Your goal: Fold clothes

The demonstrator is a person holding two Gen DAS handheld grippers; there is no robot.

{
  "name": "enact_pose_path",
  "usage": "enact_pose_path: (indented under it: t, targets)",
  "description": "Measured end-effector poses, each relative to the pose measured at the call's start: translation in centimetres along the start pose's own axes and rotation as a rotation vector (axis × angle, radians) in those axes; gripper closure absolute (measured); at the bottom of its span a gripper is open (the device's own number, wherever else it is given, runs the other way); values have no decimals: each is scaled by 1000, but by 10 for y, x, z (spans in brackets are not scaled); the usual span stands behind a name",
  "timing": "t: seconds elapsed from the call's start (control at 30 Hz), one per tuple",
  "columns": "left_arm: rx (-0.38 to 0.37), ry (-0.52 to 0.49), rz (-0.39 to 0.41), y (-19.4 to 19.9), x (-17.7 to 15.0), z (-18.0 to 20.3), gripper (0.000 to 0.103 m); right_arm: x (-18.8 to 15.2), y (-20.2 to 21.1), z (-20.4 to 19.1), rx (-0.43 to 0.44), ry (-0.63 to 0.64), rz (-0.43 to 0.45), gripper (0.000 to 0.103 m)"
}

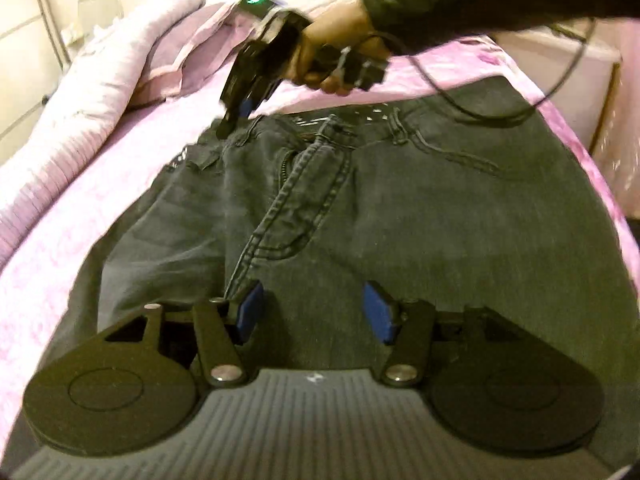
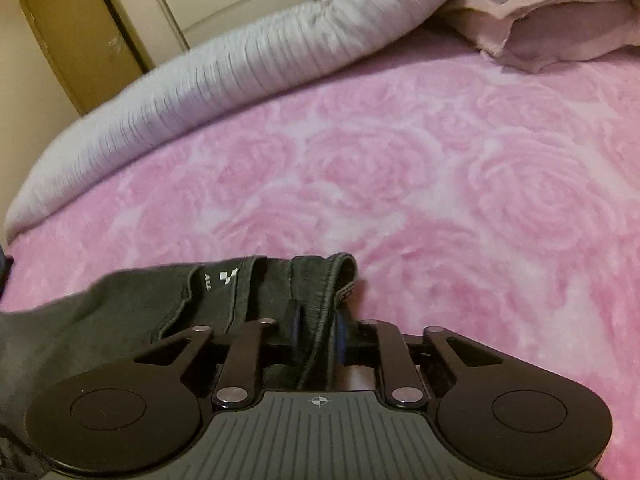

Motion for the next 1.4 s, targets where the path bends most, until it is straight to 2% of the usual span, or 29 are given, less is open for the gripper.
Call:
enact_pose_path:
  t: [0.03, 0.17, 0.27, 0.33, 0.4, 0.47, 0.5, 0.53, 0.6, 0.67, 0.7, 0.73, 0.77, 0.87, 1.0, 1.1, 1.2, 1.3, 1.4]
  targets:
    - [12, 1, 0, 4, 2, 0, 52, -5, 17, -2, 6, -3, 21, 68]
    - [38, 11, 50, 30, 10, 2, 51, -28, 83, -14, 43, -14, 91, 65]
    - [47, 26, 62, 46, 15, 6, 51, -75, 120, -44, 156, 12, -14, 64]
    - [31, 54, 77, 58, 17, 14, 51, -109, 145, -56, 151, 44, -43, 63]
    - [-17, 64, 100, 74, 16, 35, 48, -139, 174, -60, 110, 14, -26, 59]
    - [-64, 55, 119, 81, 15, 62, 39, -167, 207, -55, 82, -72, 39, 40]
    - [-85, 53, 123, 83, 15, 75, 38, -182, 223, -50, 76, -129, 83, 22]
    - [-109, 56, 122, 84, 13, 88, 38, -197, 235, -47, 69, -178, 112, 15]
    - [-149, 54, 96, 80, 6, 114, 37, -223, 244, -42, 63, -266, 130, 15]
    - [-142, 8, 40, 66, -3, 138, 38, -240, 239, -36, 106, -399, 152, 19]
    - [-136, -25, 10, 59, -8, 149, 38, -244, 234, -35, 129, -436, 154, 41]
    - [-120, -49, 9, 56, -10, 159, 36, -243, 230, -35, 126, -437, 154, 83]
    - [-101, -69, 18, 55, -12, 168, 36, -243, 226, -34, 124, -437, 153, 84]
    - [-107, -56, 17, 51, -3, 180, 34, -235, 228, -31, 100, -402, 145, 87]
    - [-183, -6, 74, 59, 22, 190, 37, -231, 258, 10, -4, -434, 161, 87]
    - [-187, 1, 84, 63, 24, 191, 37, -236, 256, 22, -10, -451, 97, 85]
    - [-155, 43, 87, 75, 20, 171, 38, -232, 263, 14, -48, -378, 81, 76]
    - [-69, 115, 86, 102, 2, 139, 38, -223, 280, 4, -128, -277, 129, 67]
    - [112, 170, 32, 144, -43, 101, 37, -217, 288, -14, -212, -161, 169, 63]
Point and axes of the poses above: each gripper's, at about its wrist camera, not at the fingertips, and y roughly against the way its jaws point, z to its right, x to its top, the point moved 7 cm from there along -y, roughly the way its jaws point
